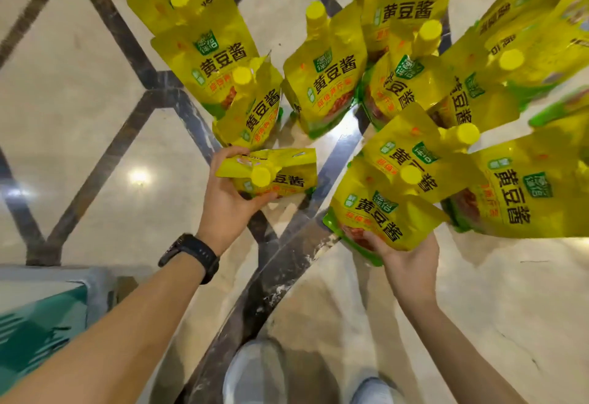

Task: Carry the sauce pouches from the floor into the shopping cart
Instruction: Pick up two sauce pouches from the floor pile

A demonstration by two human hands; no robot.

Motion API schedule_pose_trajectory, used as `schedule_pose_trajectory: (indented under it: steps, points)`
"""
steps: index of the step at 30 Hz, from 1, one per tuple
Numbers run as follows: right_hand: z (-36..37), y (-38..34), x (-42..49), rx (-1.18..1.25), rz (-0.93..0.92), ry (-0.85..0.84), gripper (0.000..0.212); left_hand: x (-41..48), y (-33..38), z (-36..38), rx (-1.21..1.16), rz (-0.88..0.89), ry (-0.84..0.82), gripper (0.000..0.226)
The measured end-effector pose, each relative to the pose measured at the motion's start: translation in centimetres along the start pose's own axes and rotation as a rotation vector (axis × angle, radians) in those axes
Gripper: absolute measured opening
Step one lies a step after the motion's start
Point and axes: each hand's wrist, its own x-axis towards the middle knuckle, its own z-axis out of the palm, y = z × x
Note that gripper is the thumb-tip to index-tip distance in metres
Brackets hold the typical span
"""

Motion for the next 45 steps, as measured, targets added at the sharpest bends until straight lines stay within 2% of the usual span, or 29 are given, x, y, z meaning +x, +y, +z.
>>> schedule_pose_trajectory:
  steps: [6,10,13,15,18,21,24,28,30,34,39,41,45]
  points:
    - [-2.3,-3.4,1.0,-0.053,0.055,-0.216,0.055,-1.9,2.3,0.7,0.115,-0.145,-0.080,0.072]
    - [-7.7,-7.7,-1.5,0.118,0.239,-0.412,0.049,-5.3,7.9,-1.0,0.094,-0.235,-0.219,0.053]
    - [-12.9,-11.5,-5.0,0.249,0.363,-0.484,0.056,-9.6,14.6,-4.2,-0.041,-0.392,-0.337,0.045]
    - [-16.5,-14.8,-7.7,0.351,0.468,-0.504,0.067,-13.2,20.1,-6.3,-0.125,-0.467,-0.424,0.052]
    - [-21.7,-21.3,-12.2,0.465,0.562,-0.528,0.084,-18.2,28.9,-8.6,-0.247,-0.542,-0.501,0.074]
    - [-26.3,-28.7,-16.9,0.509,0.565,-0.537,0.078,-22.2,37.9,-10.3,-0.296,-0.547,-0.561,0.091]
    - [-30.3,-35.8,-22.1,0.509,0.526,-0.467,0.089,-24.9,46.7,-12.5,-0.325,-0.533,-0.644,0.099]
    - [-35.8,-43.8,-29.4,0.536,0.442,-0.310,0.083,-27.7,56.8,-15.9,-0.319,-0.476,-0.773,0.094]
    - [-38.3,-47.6,-33.2,0.555,0.396,-0.253,0.077,-29.3,61.2,-17.3,-0.321,-0.458,-0.819,0.083]
    - [-41.9,-52.9,-40.3,0.590,0.347,-0.136,0.077,-33.2,68.2,-19.1,-0.323,-0.487,-0.902,0.046]
    - [-44.9,-54.5,-47.4,0.627,0.328,0.063,0.082,-37.5,72.8,-18.5,-0.274,-0.493,-1.034,0.044]
    - [-46.0,-54.0,-49.9,0.668,0.318,0.136,0.076,-39.1,73.7,-17.4,-0.217,-0.486,-1.098,0.046]
    - [-48.9,-51.3,-55.4,0.771,0.307,0.299,0.076,-43.2,74.9,-14.1,-0.126,-0.373,-1.258,0.055]
